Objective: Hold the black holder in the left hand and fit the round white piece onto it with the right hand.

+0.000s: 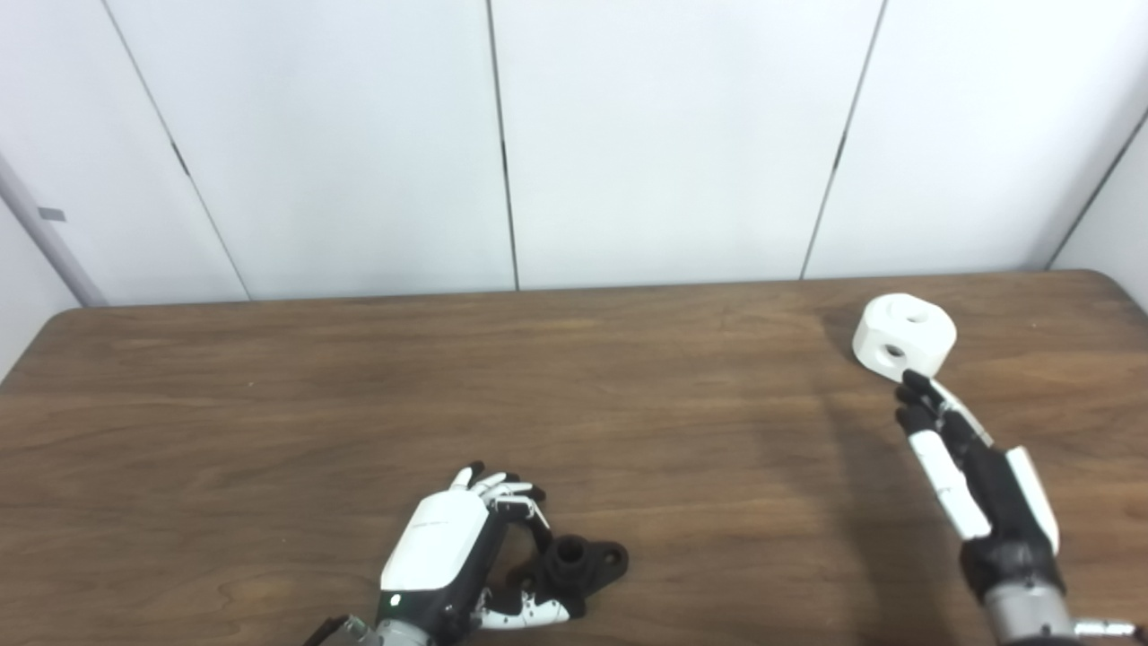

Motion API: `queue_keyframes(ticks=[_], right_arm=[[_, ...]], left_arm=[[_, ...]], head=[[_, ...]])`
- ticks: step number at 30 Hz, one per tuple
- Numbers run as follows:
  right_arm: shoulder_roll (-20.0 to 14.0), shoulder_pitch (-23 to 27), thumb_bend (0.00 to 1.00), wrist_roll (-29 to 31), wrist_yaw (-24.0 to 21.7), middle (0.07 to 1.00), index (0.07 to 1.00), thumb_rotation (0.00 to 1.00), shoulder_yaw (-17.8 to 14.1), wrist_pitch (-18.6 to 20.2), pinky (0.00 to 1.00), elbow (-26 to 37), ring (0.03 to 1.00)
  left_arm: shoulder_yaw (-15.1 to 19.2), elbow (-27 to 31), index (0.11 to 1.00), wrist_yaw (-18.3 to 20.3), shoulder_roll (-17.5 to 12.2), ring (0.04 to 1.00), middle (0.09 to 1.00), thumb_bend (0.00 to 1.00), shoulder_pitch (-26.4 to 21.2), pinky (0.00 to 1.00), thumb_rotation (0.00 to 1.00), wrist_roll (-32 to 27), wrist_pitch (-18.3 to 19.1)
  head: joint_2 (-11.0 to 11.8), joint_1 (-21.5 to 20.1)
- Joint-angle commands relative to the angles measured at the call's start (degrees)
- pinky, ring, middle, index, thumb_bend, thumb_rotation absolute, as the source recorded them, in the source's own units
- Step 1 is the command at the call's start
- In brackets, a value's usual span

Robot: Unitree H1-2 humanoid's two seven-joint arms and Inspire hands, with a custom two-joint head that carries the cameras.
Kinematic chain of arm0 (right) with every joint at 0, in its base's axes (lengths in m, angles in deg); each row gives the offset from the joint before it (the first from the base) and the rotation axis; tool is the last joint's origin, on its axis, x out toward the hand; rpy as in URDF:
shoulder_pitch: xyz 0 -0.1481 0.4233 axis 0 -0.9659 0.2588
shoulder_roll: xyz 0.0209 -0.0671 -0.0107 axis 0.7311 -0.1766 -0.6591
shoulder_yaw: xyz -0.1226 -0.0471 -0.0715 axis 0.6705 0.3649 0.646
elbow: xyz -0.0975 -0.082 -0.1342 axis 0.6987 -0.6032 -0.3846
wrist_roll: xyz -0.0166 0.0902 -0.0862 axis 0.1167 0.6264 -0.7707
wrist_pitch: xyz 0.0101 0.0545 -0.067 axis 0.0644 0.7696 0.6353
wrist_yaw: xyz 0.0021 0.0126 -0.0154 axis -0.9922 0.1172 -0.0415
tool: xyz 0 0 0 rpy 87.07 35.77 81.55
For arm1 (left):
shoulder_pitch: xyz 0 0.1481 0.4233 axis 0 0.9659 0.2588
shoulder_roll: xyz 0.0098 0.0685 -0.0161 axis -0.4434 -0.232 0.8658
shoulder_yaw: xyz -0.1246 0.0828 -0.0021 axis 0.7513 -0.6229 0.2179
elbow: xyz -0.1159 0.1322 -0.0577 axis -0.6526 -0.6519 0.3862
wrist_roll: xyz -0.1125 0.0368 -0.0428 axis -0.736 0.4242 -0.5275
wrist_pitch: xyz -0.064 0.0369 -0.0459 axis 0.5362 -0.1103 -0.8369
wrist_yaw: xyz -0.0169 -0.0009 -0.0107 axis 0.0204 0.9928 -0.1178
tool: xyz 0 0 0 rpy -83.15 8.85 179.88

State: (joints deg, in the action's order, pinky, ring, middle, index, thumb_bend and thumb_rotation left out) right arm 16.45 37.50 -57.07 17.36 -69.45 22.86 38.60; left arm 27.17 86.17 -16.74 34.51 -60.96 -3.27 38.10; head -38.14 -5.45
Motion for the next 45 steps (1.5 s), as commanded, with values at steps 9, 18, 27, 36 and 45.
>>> queue_keyframes(ticks=[9,18,27,36,45], right_arm=[[-5.6,7.8,0.75,-9.2,-2.1,0.820,0.745,0.43,-2.7,3.4,0.85,0.9,0.855],[-8.7,14.3,0.86,-18.9,-8.2,0.843,0.693,0.35,-4.4,3.5,0.86,-2.2,0.876],[-11.2,20.4,0.94,-28.1,-11.8,0.900,0.722,0.30,-3.7,3.5,0.92,-7.7,0.933],[-13.6,24.9,0.94,-32.5,-14.1,0.926,0.751,0.29,-3.4,3.4,1.00,-15.2,0.974],[-16.4,29.1,0.96,-39.9,-17.6,0.964,0.812,0.33,0.0,3.5,1.00,-23.6,1.000]], left_arm=[[0.4,-2.4,0.485,0.3,-0.4,0.879,0.776,0.52,1.1,1.00,0.05,0.0,-2.0],[2.0,-1.8,0.484,0.7,-1.0,0.871,0.770,0.52,1.5,1.00,0.05,-1.4,-3.2],[3.4,-0.5,0.484,2.4,-1.4,0.849,0.755,0.52,1.7,0.96,0.04,-1.0,-3.1],[4.5,-0.4,0.485,3.0,-1.6,0.843,0.752,0.52,1.8,0.95,0.04,-1.3,-3.7],[5.2,0.1,0.485,4.1,-1.3,0.846,0.754,0.52,2.0,0.96,0.04,-1.6,-3.4]], head=[[-0.3,-2.9],[0.6,-11.0],[1.5,-15.8],[1.9,-17.8],[2.0,-17.8]])
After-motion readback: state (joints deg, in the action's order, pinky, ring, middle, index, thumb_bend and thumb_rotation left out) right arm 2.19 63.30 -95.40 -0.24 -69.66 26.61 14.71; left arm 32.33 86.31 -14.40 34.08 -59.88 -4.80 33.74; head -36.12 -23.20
